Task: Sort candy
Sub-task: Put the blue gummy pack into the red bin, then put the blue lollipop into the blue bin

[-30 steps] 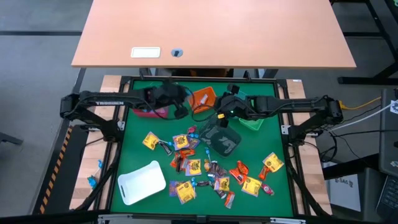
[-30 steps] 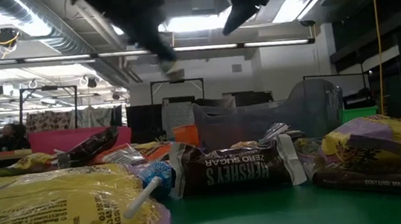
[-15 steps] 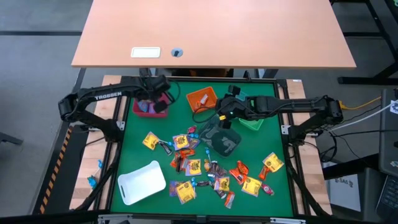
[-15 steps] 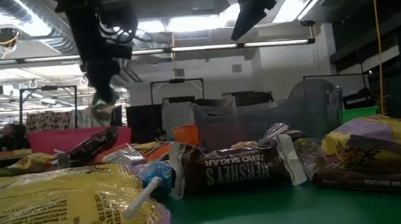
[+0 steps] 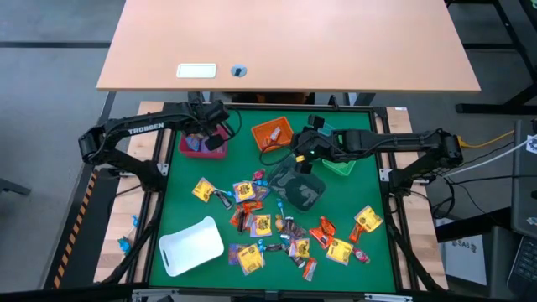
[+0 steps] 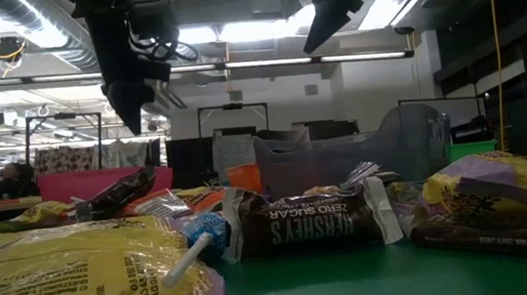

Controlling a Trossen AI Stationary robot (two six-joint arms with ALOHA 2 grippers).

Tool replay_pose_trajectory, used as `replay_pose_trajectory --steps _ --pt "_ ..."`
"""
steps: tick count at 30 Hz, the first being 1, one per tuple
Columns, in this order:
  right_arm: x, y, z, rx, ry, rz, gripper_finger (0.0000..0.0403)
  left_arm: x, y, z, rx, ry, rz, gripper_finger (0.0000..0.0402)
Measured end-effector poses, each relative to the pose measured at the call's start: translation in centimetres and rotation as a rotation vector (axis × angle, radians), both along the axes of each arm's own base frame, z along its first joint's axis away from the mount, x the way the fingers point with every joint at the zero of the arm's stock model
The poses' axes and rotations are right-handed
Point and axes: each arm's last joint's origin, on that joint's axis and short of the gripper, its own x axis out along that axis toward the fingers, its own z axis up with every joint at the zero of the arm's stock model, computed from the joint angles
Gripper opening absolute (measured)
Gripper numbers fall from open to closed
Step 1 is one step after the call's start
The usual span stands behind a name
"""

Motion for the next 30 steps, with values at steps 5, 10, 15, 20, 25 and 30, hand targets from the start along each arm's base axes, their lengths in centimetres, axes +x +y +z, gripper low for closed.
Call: replay_pose_trajectory --steps 5,10,15,20,25,30 --pt "0.0 0.0 0.0 0.0 0.0 0.0 0.0172 0.4 -0.7 -0.1 -0.079 -0.043 -0.052 0.0098" --pt "0.0 0.0 0.0 0.0 0.0 0.0 0.0172 1.3 -2.3 -0.3 -0.218 -0.085 -0.184 0.0096" --pt "0.0 0.0 0.0 0.0 0.0 0.0 0.0172 2.0 -4.4 -0.5 -0.373 -0.124 -0.305 0.0097" --pt "0.0 0.0 0.0 0.0 0.001 0.0 0.0172 2.7 -6.6 -0.5 -0.526 -0.172 -0.451 0.0097" --pt "0.0 0.0 0.0 0.0 0.0 0.0 0.0172 2.6 -8.9 -2.1 -0.621 -0.127 -0.538 0.0098" --pt "0.0 0.0 0.0 0.0 0.0 0.0 0.0172 1.9 -10.7 -4.4 -0.636 -0.05 -0.586 0.0098"
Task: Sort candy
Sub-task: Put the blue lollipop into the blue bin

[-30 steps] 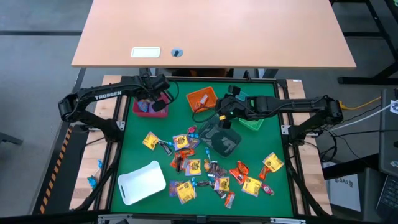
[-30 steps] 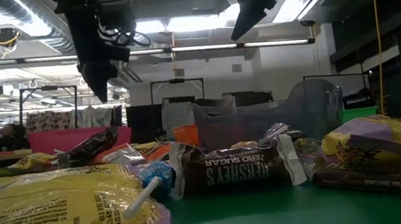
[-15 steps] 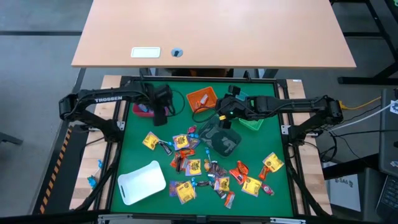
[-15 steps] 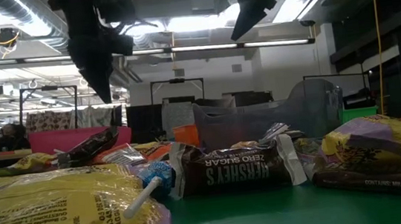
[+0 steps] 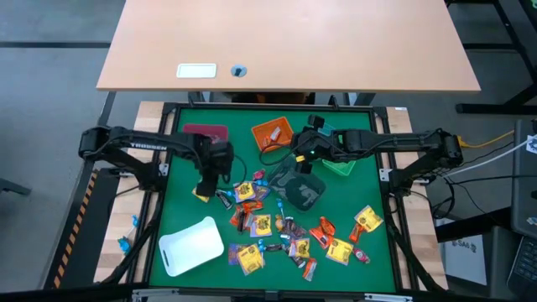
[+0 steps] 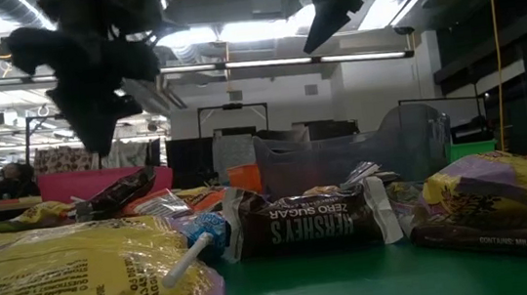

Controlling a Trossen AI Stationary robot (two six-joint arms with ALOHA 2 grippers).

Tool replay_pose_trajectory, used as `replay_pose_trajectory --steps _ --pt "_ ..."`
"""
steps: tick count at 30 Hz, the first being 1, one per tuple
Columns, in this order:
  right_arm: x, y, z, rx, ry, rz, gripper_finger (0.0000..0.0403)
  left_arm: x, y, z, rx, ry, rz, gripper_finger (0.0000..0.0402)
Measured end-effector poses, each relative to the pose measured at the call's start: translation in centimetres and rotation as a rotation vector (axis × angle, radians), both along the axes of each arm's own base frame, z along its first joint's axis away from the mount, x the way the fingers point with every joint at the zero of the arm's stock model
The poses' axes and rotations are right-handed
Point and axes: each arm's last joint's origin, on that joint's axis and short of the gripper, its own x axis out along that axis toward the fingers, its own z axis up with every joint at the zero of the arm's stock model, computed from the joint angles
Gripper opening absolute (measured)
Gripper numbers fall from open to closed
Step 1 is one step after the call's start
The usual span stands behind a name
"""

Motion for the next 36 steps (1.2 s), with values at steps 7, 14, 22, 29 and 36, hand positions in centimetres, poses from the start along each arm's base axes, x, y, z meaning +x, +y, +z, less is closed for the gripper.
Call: replay_pose_trajectory --steps 7,14,22,29,36 --pt "0.0 0.0 0.0 0.0 0.0 0.0 0.0172 -0.2 -1.6 -2.4 0.005 -0.039 -0.068 0.0098" --pt "0.0 0.0 0.0 0.0 0.0 0.0 0.0172 -0.8 -2.2 -4.0 0.004 -0.033 -0.096 0.0098" --pt "0.0 0.0 0.0 0.0 0.0 0.0 0.0172 -1.1 -2.2 -5.4 0.009 -0.074 -0.095 0.0098" --pt "0.0 0.0 0.0 0.0 -0.001 0.0 0.0172 -1.5 -2.1 -5.9 0.043 -0.053 -0.087 0.0098" --pt "0.0 0.0 0.0 0.0 -0.001 0.0 0.0172 -1.5 -2.1 -6.0 0.048 -0.052 -0.085 0.0098"
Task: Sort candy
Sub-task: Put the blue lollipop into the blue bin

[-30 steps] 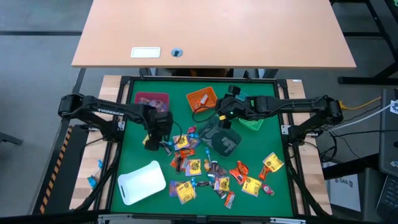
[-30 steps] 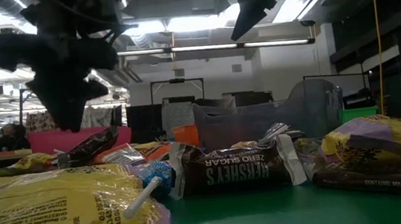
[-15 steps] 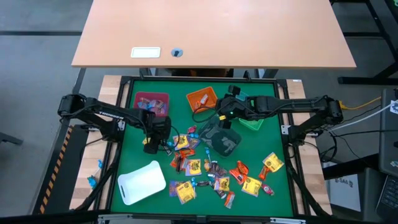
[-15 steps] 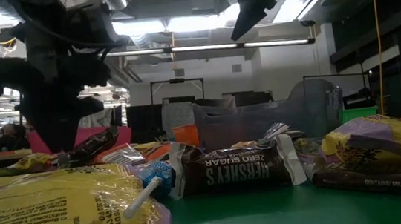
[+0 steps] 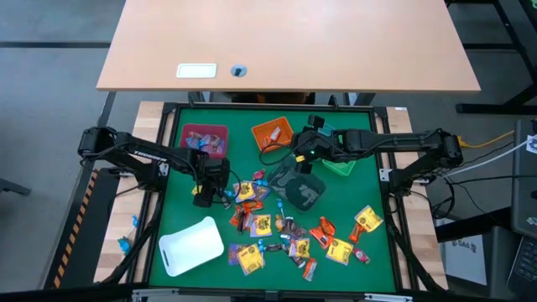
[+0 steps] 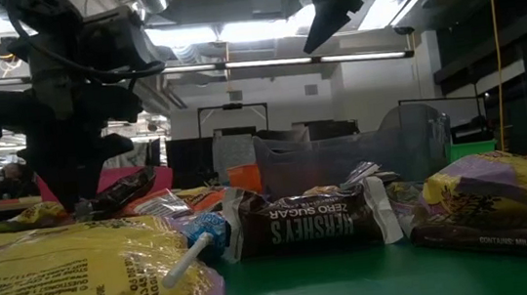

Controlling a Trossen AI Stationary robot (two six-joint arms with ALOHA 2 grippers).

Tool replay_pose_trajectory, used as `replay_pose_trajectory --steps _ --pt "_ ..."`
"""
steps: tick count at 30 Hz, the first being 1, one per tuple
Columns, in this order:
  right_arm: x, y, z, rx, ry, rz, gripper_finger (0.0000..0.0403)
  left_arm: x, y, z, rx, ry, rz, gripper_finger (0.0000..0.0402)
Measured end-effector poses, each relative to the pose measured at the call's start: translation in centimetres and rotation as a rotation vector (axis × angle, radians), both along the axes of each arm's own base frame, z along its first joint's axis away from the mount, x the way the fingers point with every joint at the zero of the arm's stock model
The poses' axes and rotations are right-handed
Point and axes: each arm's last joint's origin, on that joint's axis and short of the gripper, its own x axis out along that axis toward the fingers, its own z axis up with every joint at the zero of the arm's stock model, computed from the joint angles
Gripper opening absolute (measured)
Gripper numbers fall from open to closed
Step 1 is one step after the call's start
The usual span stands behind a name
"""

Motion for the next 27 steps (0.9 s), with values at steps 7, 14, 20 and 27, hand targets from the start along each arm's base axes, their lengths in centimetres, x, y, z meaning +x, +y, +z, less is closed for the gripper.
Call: replay_pose_trajectory --steps 7,14,20,27 --pt "0.01 0.0 -0.01 0.0 0.0 0.0 0.0172 -0.05 0.01 0.0 -0.001 0.004 0.001 0.009" --pt "0.0 0.0 0.0 0.0 0.001 0.0 0.0172 -0.05 0.01 0.0 -0.001 0.005 0.004 0.0059" --pt "0.0 0.0 0.0 0.0 0.0 0.0 0.0172 -0.05 0.02 0.0 -0.002 0.006 0.011 0.0046" --pt "0.0 0.0 0.0 0.0 0.0 0.0 0.0172 -0.06 0.19 -0.01 0.056 0.008 0.025 0.0048"
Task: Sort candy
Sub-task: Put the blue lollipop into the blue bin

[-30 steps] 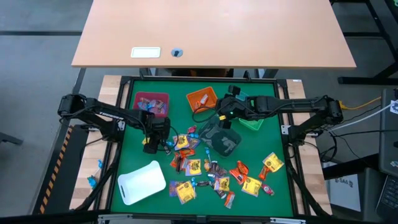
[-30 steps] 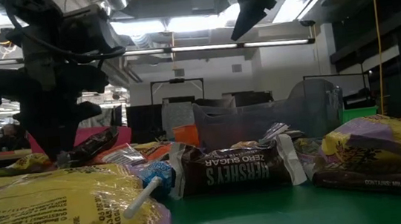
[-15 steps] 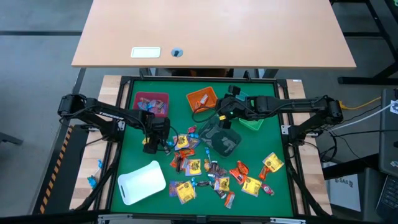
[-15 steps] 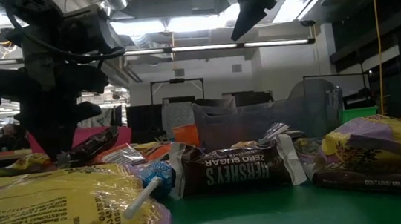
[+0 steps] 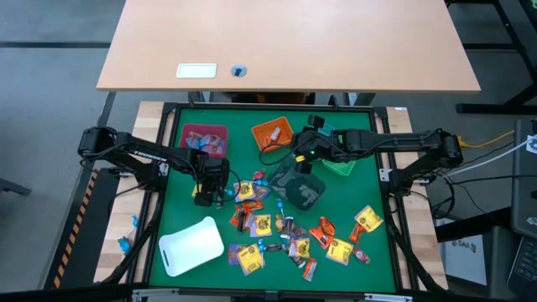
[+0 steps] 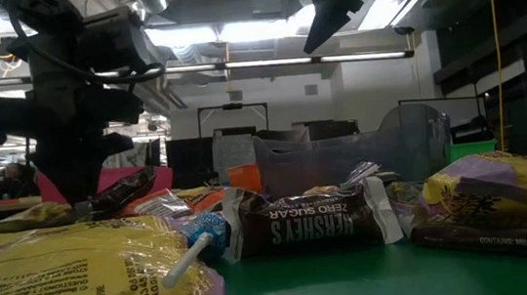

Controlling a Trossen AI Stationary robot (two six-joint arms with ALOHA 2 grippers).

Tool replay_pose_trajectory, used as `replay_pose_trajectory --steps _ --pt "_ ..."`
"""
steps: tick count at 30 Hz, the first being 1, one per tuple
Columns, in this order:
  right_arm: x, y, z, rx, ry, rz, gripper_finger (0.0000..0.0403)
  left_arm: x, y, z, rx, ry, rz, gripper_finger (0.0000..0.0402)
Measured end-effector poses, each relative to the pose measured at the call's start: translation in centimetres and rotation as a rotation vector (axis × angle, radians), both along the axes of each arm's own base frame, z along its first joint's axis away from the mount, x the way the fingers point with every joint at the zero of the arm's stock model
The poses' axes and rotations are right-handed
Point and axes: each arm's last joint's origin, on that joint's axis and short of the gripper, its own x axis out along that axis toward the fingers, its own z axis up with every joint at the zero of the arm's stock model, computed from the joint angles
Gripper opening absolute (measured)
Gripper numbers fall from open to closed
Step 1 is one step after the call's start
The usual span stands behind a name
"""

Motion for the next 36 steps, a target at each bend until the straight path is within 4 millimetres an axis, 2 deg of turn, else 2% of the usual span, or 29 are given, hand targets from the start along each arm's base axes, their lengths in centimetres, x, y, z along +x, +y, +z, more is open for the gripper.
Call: replay_pose_trajectory --steps 7,14,17,22,27,32,36 --pt "0.0 0.0 0.0 0.0 0.0 0.0 0.0172 0.0 0.0 0.0 0.012 0.001 0.002 0.0066" --pt "0.0 0.0 0.0 0.0 0.0 0.0 0.0172 0.0 0.0 0.0 0.016 0.002 -0.003 0.0067" --pt "0.0 0.0 0.0 0.0 0.0 0.0 0.0172 0.0 0.1 0.0 0.02 0.002 -0.003 0.0056" --pt "0.0 0.0 0.0 0.0 0.0 0.0 0.0172 0.0 0.0 0.0 0.017 0.002 0.006 0.0009" --pt "0.0 0.0 0.0 0.0 0.001 0.0 0.0172 0.0 0.1 0.0 0.013 0.004 0.022 0.0003" --pt "-0.6 0.0 0.0 0.001 0.036 0.0 0.0172 0.4 0.1 1.2 0.012 0.02 0.023 0.0001" --pt "-2.2 0.0 0.9 0.001 0.073 0.0 0.0172 1.2 0.1 2.9 0.012 0.005 0.023 0.0"
